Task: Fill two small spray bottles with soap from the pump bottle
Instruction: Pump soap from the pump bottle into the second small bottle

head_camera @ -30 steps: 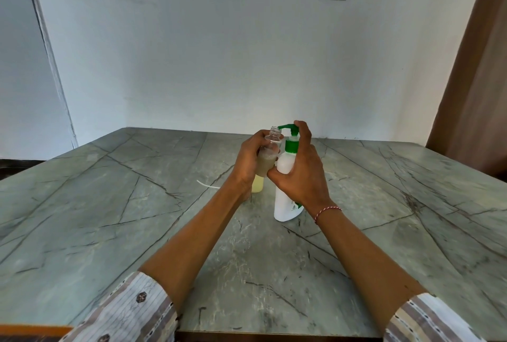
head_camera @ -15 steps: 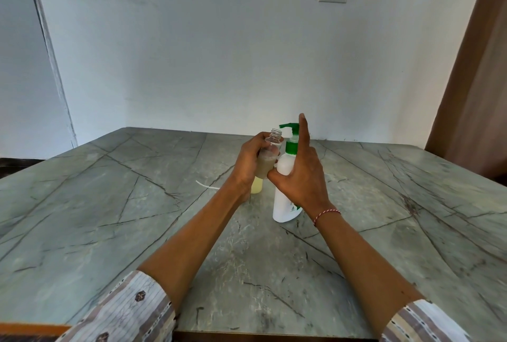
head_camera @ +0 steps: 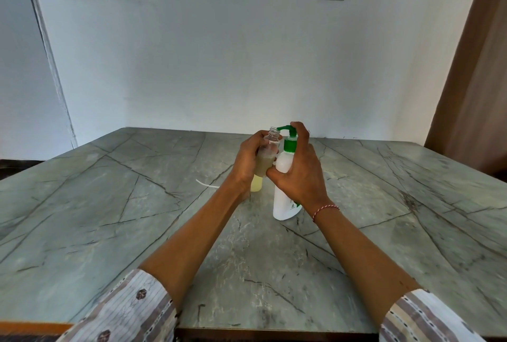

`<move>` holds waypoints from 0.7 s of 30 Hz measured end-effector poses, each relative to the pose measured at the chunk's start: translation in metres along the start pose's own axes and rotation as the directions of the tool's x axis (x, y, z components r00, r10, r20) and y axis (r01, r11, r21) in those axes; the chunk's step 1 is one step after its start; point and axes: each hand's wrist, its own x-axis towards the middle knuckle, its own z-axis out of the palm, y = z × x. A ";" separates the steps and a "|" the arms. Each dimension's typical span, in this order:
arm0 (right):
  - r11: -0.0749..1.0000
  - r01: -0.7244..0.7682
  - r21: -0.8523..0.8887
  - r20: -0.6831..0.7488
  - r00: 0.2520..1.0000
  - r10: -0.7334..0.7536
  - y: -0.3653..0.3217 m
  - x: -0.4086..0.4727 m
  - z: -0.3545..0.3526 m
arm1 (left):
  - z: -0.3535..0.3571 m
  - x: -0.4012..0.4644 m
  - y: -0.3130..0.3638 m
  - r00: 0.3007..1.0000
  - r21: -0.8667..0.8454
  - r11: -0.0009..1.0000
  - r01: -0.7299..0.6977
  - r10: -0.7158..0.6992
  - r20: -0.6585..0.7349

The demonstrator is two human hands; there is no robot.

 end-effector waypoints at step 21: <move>1.000 -0.017 -0.003 0.024 1.000 0.017 -0.001 0.002 0.001 | -0.001 0.000 0.000 1.000 0.006 1.000 0.010 -0.010 -0.008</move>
